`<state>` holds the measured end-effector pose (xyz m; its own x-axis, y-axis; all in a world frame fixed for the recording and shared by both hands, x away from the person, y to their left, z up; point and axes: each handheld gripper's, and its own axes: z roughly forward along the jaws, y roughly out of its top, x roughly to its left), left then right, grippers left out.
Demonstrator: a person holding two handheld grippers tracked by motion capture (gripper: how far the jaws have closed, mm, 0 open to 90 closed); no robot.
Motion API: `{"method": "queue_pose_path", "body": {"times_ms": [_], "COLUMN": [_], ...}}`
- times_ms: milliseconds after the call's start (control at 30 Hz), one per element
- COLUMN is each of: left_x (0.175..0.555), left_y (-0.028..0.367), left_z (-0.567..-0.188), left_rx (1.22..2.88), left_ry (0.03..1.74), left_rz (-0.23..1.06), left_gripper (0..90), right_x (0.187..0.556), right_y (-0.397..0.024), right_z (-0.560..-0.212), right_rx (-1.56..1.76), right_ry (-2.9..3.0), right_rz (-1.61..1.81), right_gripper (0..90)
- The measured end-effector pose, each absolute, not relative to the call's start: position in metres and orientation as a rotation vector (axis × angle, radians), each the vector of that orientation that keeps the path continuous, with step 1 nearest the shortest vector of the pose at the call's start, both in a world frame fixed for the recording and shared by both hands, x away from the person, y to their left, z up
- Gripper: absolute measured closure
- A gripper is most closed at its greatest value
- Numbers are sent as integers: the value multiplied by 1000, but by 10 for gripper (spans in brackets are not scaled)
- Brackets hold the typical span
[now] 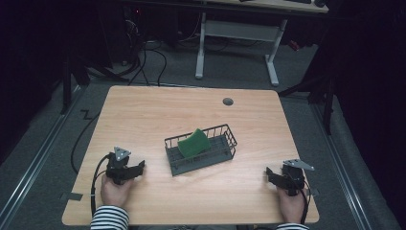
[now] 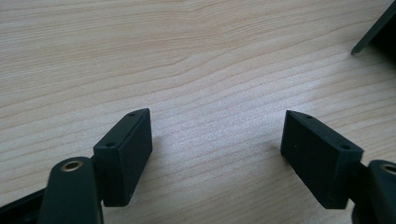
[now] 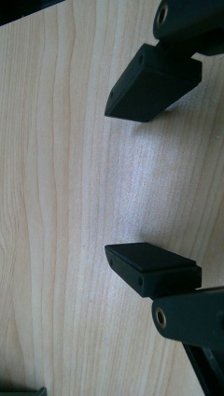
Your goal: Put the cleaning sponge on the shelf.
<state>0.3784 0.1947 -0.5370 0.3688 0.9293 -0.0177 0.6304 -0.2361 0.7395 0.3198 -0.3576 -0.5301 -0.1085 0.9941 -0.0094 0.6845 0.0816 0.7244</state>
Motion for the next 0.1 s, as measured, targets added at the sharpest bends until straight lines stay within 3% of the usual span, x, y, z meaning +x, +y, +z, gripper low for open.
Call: {"method": "queue_pose_path", "body": {"times_ms": [100], "left_x": [378], "left_y": [195], "left_z": [-537], "left_rx": [1966], "left_ry": [1345], "left_rz": [573], "left_gripper": [258], "right_x": [320], "right_y": [-358], "right_z": [-530], "right_rx": [1653], "right_ry": [1851], "right_rz": [784], "right_gripper": [286]}}
